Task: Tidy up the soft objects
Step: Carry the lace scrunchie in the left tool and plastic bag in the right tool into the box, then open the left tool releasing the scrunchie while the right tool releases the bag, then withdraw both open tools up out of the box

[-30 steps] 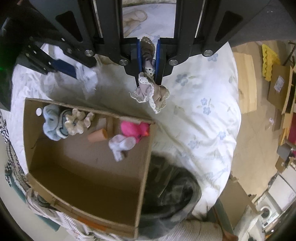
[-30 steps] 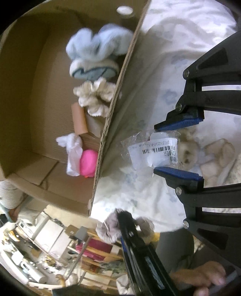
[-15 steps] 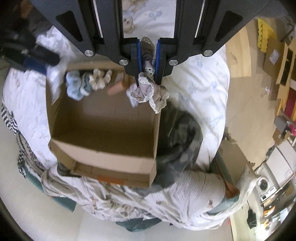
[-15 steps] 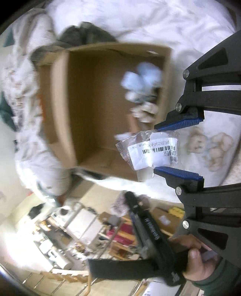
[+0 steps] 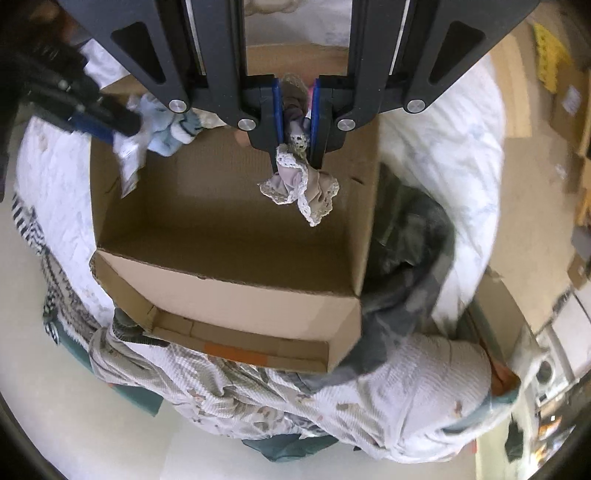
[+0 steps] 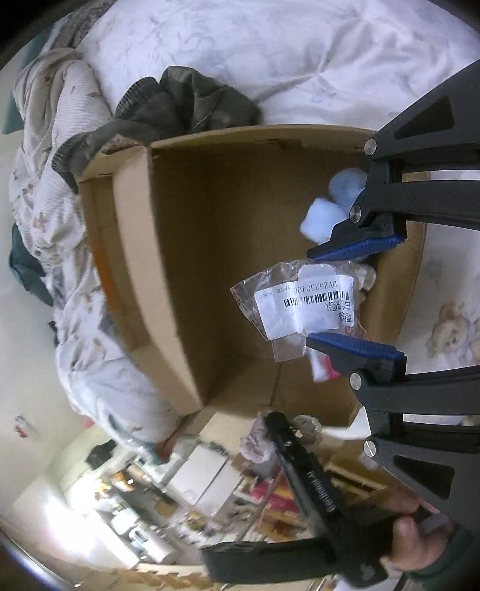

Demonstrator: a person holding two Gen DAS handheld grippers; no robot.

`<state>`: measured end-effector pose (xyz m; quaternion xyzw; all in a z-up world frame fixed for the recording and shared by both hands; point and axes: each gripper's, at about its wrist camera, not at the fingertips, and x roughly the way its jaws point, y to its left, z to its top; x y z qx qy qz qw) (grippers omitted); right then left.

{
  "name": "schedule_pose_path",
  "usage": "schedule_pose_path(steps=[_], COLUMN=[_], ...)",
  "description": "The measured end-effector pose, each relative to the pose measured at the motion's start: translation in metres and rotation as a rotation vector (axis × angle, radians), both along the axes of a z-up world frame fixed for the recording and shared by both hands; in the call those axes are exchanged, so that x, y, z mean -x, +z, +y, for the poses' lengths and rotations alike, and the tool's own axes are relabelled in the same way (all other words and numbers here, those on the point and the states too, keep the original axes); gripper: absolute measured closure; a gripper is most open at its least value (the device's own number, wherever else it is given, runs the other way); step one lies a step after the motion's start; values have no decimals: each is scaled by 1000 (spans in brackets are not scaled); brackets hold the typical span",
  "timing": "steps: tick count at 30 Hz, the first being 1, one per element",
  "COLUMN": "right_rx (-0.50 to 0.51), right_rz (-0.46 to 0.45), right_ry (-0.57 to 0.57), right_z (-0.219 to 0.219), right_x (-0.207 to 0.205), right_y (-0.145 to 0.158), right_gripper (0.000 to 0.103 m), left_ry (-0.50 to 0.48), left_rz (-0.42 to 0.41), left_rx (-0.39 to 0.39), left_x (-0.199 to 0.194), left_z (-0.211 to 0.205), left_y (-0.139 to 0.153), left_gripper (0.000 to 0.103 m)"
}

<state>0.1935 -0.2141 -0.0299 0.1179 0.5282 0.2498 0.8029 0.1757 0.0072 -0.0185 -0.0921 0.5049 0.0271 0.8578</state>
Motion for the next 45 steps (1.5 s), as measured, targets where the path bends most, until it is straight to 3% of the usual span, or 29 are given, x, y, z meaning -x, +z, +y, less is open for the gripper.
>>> schedule_pose_path(steps=[3, 9, 18, 25, 27, 29, 30, 33, 36, 38, 39, 45], right_rx=[7, 24, 24, 21, 19, 14, 8, -28, -50, -64, -64, -40], right_rz=[9, 49, 74, 78, 74, 68, 62, 48, 7, -40, -66, -190], right_ry=[20, -4, -8, -36, -41, -49, -59, -79, -117, -130, -132, -142], right_z=[5, 5, 8, 3, 2, 1, 0, -4, -9, -11, -11, -14], right_x=[0, -6, -8, -11, -11, -12, -12, -13, -13, -10, -9, 6], right_y=[-4, -13, -19, -20, -19, -17, -16, -11, -1, 9, 15, 44], right_gripper=[62, 62, 62, 60, 56, 44, 36, 35, 22, 10, 0, 0], left_ry=[-18, -15, -15, -30, -22, -7, 4, 14, 42, 51, 55, 57], left_rz=[24, 27, 46, 54, 41, 20, -1, -34, -64, -88, -109, -197], left_rx=[-25, 17, 10, 10, 0, -10, -14, -15, -17, -26, -42, -75], left_x=[-4, -5, -4, -2, -1, 1, 3, 6, 11, 17, 21, 44], left_z=[-7, -6, -10, -17, -18, -17, -15, -11, -6, -3, -2, 0], left_y=[-9, -19, -26, -26, -22, -18, -14, -5, 4, 11, 16, 39], left_gripper=[92, 92, 92, 79, 66, 43, 41, 41, 41, 41, 41, 41])
